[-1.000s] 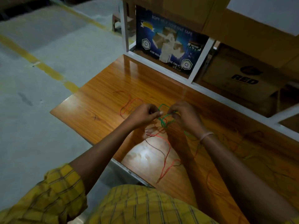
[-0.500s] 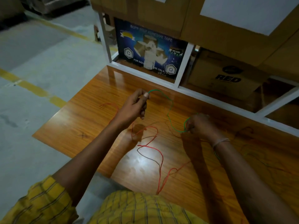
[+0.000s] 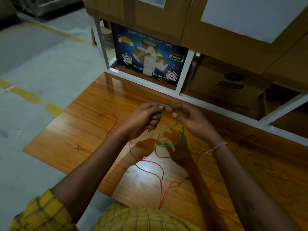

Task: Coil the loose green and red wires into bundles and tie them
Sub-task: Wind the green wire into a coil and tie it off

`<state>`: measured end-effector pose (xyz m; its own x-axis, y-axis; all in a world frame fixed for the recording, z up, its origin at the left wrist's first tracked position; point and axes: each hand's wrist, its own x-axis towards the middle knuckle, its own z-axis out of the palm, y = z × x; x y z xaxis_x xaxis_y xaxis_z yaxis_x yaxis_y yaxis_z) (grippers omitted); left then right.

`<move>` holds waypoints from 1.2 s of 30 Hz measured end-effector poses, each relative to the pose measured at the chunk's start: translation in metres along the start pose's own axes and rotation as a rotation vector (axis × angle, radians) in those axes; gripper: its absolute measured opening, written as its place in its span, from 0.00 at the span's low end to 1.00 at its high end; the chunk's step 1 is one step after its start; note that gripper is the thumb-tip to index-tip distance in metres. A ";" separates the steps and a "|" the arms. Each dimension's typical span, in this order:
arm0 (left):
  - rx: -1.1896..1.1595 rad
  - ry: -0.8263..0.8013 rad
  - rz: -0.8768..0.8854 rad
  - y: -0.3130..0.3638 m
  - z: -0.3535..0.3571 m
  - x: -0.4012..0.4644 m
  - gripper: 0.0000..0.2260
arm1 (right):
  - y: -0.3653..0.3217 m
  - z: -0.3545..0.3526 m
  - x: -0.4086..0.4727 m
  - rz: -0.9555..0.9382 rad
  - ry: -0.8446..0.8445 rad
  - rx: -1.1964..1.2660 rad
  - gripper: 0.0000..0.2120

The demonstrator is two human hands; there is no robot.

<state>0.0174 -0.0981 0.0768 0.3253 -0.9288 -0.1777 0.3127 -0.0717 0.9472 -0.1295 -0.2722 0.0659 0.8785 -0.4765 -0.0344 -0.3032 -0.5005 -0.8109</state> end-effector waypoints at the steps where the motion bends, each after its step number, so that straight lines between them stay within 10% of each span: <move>1: -0.067 -0.025 -0.007 0.003 0.000 0.000 0.14 | 0.003 0.002 0.003 -0.014 -0.015 0.075 0.07; 6: -0.113 -0.082 0.012 0.005 -0.007 -0.006 0.13 | 0.007 -0.005 0.010 0.107 0.129 0.502 0.14; 11: -0.169 -0.142 0.097 0.003 -0.011 -0.013 0.13 | 0.016 -0.016 0.021 0.206 0.198 0.323 0.18; 21: -0.312 -0.071 0.255 0.014 0.005 0.016 0.21 | 0.001 0.030 -0.005 0.299 -0.393 0.033 0.12; 30: 0.455 0.157 0.317 -0.008 -0.005 0.038 0.23 | -0.010 0.002 -0.025 0.276 -0.675 0.319 0.11; 36: 0.916 -0.047 0.242 -0.013 0.002 0.035 0.20 | -0.008 -0.038 -0.019 0.195 -0.664 0.361 0.11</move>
<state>0.0231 -0.1301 0.0588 0.2471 -0.9680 0.0434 -0.5873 -0.1140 0.8013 -0.1575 -0.2870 0.0957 0.8933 0.0579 -0.4458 -0.4358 -0.1318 -0.8903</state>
